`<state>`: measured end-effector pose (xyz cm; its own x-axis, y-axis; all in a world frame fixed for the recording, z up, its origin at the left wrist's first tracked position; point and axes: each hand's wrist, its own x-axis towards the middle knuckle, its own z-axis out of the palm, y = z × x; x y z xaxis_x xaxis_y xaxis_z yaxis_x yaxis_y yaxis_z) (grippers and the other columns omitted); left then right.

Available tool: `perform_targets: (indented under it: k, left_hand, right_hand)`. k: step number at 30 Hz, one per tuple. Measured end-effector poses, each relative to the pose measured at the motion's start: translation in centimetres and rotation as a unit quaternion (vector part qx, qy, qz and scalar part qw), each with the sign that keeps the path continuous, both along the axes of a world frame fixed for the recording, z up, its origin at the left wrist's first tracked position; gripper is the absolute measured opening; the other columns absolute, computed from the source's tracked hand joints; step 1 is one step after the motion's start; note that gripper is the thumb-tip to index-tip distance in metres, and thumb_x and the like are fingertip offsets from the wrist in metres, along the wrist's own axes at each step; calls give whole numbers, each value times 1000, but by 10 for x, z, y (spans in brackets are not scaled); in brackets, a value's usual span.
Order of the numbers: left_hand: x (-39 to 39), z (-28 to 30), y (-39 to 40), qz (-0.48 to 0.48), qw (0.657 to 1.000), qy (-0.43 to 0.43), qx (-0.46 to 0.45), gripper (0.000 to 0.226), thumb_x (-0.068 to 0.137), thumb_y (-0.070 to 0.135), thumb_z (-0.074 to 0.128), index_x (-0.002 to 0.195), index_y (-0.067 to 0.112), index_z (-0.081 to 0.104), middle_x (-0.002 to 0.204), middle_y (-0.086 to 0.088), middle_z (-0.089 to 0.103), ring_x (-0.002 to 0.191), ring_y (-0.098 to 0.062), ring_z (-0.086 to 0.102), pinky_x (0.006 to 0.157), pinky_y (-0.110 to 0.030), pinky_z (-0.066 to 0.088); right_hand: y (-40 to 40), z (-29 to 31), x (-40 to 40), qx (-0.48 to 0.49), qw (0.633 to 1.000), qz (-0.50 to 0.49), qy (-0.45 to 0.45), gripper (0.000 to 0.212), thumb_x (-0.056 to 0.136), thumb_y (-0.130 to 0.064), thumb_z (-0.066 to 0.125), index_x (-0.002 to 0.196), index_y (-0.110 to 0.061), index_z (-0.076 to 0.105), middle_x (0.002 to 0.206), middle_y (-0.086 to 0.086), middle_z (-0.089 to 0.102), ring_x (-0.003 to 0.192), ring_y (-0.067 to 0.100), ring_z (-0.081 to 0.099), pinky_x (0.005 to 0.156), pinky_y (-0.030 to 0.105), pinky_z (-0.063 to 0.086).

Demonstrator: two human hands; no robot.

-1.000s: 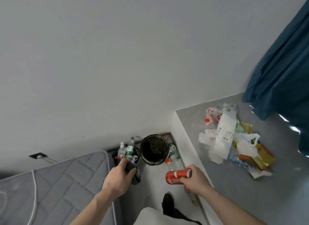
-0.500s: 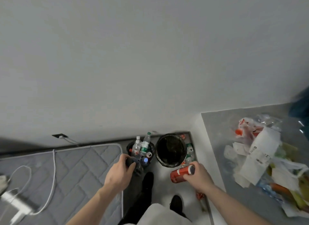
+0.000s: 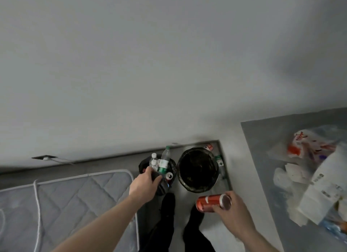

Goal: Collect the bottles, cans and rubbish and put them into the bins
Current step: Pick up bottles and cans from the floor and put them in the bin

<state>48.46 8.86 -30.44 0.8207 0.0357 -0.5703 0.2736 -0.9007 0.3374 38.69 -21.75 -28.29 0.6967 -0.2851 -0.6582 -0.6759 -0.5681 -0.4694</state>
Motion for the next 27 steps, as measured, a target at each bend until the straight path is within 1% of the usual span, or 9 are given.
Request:
perform_targets:
  k: [5, 7, 9, 11, 14, 17, 20, 24, 27]
  left_hand:
    - [41, -91, -21, -20, 1000, 11, 5, 38, 99, 53, 49, 123, 24, 46, 113, -6, 68, 102, -33, 66, 71, -37, 45]
    - [53, -125, -29, -23, 1000, 18, 5, 41, 100, 51, 49, 128, 22, 44, 114, -6, 67, 104, -32, 64, 71, -37, 44]
    - [63, -161, -37, -17, 999, 30, 5, 37, 99, 49, 51, 124, 21, 47, 115, -6, 65, 105, -32, 63, 73, -38, 47]
    - [73, -193, -45, -17, 999, 37, 8, 34, 99, 46, 54, 121, 20, 49, 117, -8, 62, 105, -32, 62, 74, -36, 44]
    - [88, -233, -57, -53, 997, 51, 36, 40, 101, 43, 52, 131, 17, 46, 121, -13, 61, 112, -35, 60, 74, -37, 40]
    - [98, -266, -61, -65, 994, 66, 65, 40, 101, 42, 52, 132, 17, 44, 117, -16, 63, 109, -37, 61, 72, -40, 42]
    - [102, -294, -62, -72, 993, 72, 61, 38, 101, 39, 54, 128, 15, 45, 112, -17, 65, 106, -38, 62, 74, -41, 48]
    - [105, -314, -64, -100, 989, 65, 92, 50, 102, 37, 53, 145, 16, 37, 108, -16, 67, 102, -36, 63, 71, -39, 44]
    - [111, -320, -67, -89, 990, 46, 99, 35, 103, 35, 50, 131, 15, 47, 103, -13, 68, 98, -36, 65, 68, -38, 43]
  right_hand:
    - [-8, -69, 33, 12, 1000, -6, 15, 48, 72, -34, 86, 106, -34, 52, 105, -14, 54, 93, 10, 58, 83, 34, 50]
    - [-11, -93, 44, 14, 1000, -3, 8, 48, 73, -35, 86, 105, -37, 49, 103, -17, 53, 90, 6, 57, 78, 30, 48]
    - [-16, -119, 52, 13, 1000, -14, -6, 48, 73, -36, 86, 107, -36, 52, 103, -17, 55, 89, 0, 56, 73, 26, 45]
    - [-20, -145, 60, 12, 1000, -4, -16, 48, 71, -37, 85, 108, -33, 54, 105, -16, 57, 90, 0, 58, 72, 24, 46]
    - [-27, -180, 64, 6, 999, 38, -14, 48, 72, -36, 85, 108, -34, 53, 103, -20, 55, 93, 2, 58, 70, 20, 43]
    - [-30, -210, 67, 0, 998, 61, -26, 50, 71, -34, 86, 110, -32, 55, 105, -17, 56, 96, 7, 58, 75, 23, 45]
    - [-31, -234, 67, 5, 997, 70, -34, 50, 69, -32, 87, 108, -31, 56, 104, -15, 57, 95, 6, 58, 74, 21, 43]
    - [-29, -262, 67, -5, 995, 86, -43, 52, 65, -36, 87, 107, -36, 56, 103, -14, 56, 95, 10, 59, 78, 27, 49]
    - [-25, -275, 68, -5, 995, 93, -46, 54, 63, -43, 85, 107, -39, 54, 102, -17, 57, 95, 9, 60, 79, 31, 53]
